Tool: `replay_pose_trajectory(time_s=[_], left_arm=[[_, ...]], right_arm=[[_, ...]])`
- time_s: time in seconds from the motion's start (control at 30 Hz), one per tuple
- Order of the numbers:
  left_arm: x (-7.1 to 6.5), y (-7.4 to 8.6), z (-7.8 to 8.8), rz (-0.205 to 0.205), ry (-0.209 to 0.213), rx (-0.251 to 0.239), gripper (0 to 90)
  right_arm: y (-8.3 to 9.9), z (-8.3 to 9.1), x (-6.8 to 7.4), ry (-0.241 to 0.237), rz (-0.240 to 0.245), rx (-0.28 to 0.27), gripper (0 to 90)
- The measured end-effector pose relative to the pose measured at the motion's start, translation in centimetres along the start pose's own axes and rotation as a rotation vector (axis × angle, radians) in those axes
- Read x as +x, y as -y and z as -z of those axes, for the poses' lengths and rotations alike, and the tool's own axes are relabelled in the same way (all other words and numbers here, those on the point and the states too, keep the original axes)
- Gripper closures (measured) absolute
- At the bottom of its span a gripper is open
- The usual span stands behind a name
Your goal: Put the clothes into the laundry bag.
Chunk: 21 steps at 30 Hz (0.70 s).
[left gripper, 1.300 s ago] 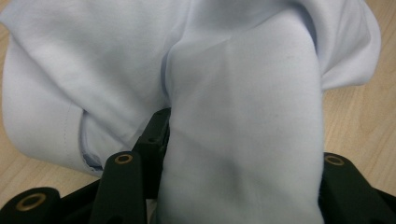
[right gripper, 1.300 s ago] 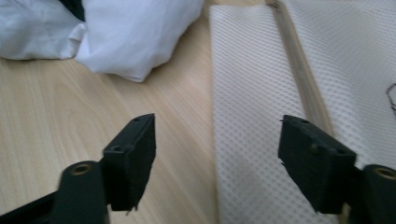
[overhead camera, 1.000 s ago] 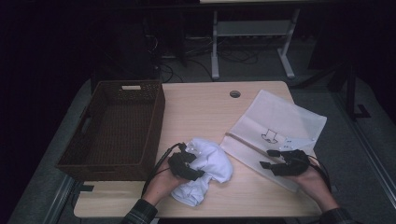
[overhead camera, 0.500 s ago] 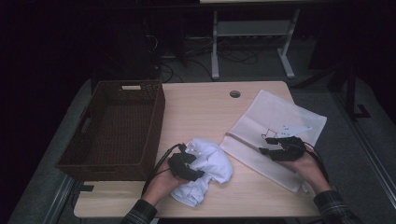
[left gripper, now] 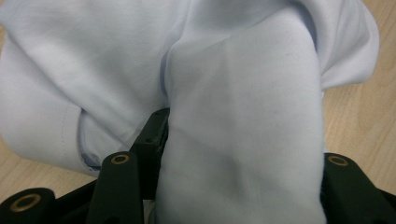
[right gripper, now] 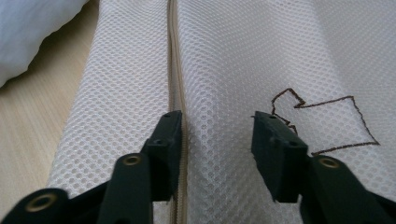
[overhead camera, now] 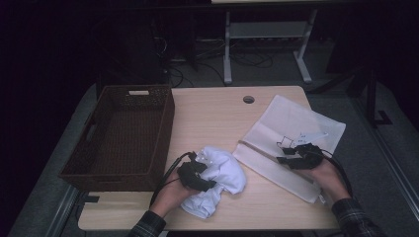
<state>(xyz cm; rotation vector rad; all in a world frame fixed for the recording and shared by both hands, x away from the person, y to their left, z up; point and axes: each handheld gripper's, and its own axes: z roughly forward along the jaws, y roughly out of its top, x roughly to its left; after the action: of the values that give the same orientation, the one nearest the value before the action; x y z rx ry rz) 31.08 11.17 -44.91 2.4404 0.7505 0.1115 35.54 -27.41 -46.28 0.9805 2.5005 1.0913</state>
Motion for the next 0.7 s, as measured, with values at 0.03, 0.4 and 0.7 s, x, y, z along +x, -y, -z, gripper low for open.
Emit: replay_pose_trajectory(time_s=[0.03,0.4,0.7], left_arm=[[0.0,0.0,0.0,0.000,0.000,-0.001,47.2],[0.0,0.0,0.0,0.002,0.002,-0.003,47.2],[0.0,0.0,0.0,0.000,0.003,-0.002,47.2]], right_arm=[[0.0,0.0,-0.1,-0.001,-0.005,-0.002,55.7],[0.2,-1.2,0.5,0.039,0.018,0.029,80.0],[-0.9,-1.5,0.7,0.066,0.009,-0.017,85.3]])
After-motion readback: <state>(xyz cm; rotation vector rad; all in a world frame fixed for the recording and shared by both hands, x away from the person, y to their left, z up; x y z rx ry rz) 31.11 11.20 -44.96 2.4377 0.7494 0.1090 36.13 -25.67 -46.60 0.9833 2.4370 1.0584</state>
